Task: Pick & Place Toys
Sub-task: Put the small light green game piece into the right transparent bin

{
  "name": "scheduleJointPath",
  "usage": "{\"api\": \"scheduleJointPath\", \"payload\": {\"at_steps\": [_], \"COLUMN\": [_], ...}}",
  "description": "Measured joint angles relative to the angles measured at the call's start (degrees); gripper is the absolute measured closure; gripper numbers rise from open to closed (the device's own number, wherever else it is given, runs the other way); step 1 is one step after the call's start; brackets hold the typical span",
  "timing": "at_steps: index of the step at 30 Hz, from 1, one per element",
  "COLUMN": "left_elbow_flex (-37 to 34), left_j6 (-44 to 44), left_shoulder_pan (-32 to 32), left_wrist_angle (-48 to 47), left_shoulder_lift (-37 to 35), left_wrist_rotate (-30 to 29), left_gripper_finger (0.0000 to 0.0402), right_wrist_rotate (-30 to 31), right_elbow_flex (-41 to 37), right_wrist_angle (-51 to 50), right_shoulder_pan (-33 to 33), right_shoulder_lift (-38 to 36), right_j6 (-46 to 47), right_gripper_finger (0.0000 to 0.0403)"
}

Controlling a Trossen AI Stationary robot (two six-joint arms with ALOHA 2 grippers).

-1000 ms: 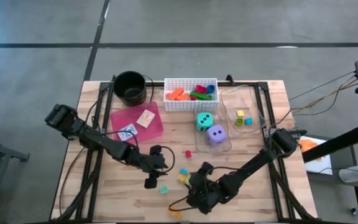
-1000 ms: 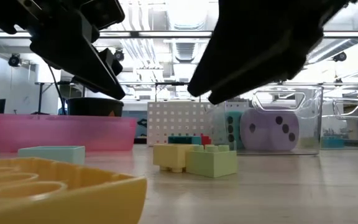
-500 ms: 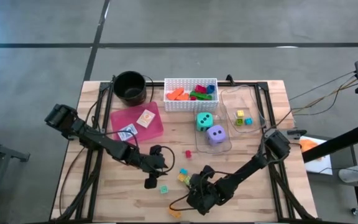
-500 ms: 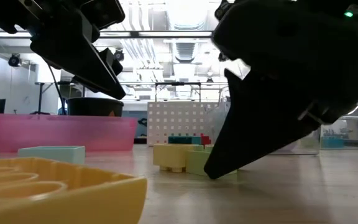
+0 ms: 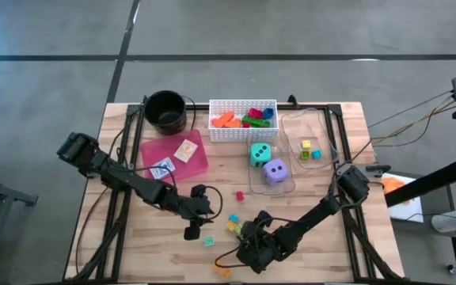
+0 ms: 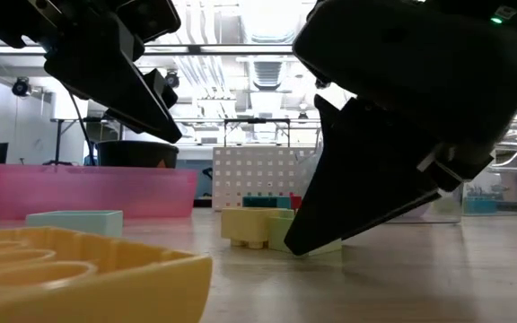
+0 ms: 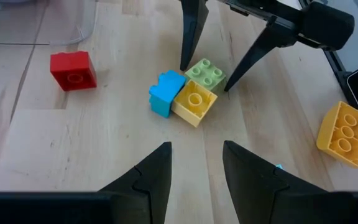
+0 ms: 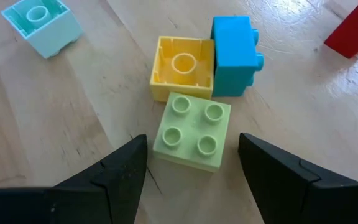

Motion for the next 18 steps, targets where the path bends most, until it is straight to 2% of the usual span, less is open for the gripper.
{"api": "scheduleJointPath", "payload": {"at_steps": [11,18], "left_elbow_flex": [0.0,0.0], "left_j6": [0.0,0.0], "left_shoulder_pan": [0.0,0.0], "left_wrist_angle": [0.17,0.2], "left_shoulder_lift": [0.0,0.02], "left_wrist_rotate": [0.0,0.0], "left_gripper_finger": [0.0253,0.0253], "right_wrist_rotate": [-0.26,-1.09], "right_elbow_flex": [-0.24,-0.31], "right_wrist_angle": [-0.1,-0.76], "right_shoulder_pan": [-0.73,-1.44], "right_shoulder_lift": [0.0,-0.01], "right_j6": [-0.02,-0.25], "right_gripper_finger": [0.0153,0.0214]}}
